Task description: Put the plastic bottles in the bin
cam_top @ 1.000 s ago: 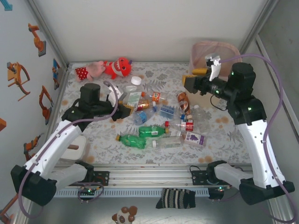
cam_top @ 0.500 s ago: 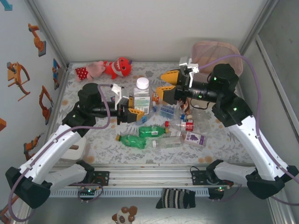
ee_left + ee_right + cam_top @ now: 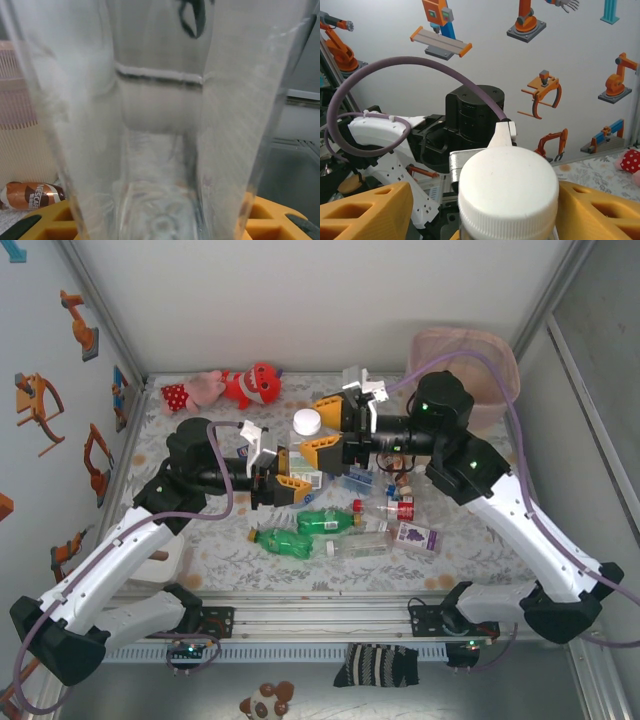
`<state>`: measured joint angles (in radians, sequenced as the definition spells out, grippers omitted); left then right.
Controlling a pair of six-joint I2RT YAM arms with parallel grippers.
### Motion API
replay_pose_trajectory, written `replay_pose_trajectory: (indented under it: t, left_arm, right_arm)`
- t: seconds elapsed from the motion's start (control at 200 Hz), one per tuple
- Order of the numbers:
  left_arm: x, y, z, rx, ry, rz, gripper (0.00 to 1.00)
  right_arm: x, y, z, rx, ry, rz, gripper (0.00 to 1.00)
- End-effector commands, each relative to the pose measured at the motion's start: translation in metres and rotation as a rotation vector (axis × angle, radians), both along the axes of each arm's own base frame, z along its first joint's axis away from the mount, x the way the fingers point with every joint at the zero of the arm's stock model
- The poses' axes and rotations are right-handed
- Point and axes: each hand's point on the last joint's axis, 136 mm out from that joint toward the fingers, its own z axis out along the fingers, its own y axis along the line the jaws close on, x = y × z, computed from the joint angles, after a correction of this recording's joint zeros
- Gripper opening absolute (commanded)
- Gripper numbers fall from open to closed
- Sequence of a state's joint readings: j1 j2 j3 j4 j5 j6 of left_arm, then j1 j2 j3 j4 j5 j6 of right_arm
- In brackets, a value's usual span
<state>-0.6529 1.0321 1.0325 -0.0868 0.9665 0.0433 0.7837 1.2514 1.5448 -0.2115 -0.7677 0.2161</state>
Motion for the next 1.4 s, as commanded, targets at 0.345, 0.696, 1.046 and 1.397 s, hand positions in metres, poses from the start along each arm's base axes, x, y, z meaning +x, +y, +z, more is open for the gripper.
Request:
replay_pose_trajectory:
  t: [0.345,0.696,1.046,1.397]
  left_arm:
    - [-0.009,-0.002,0.025,-0.051,-0.057,-0.049,0.38]
    - [-0.009,-0.001,0.027,-0.059,-0.063,-0.038,0.48]
    - [0.009,0.010,0.009,-0.017,-0.066,0.147,0.70]
    - [0.028,0.027,-0.007,0.058,-0.007,0.340,0.71]
  right_arm:
    - [-0.009,0.007,0.009,0.014,-0.057,0.034,0.50]
    - [-0.007,0.004,0.014,0.018,-0.077,0.005,0.40]
    - [0.035,-0.021,0.018,-0.076,-0.114,-0.299,0.38]
    - [0.145,-0.122,0.037,-0.069,-0.025,-0.744,0.37]
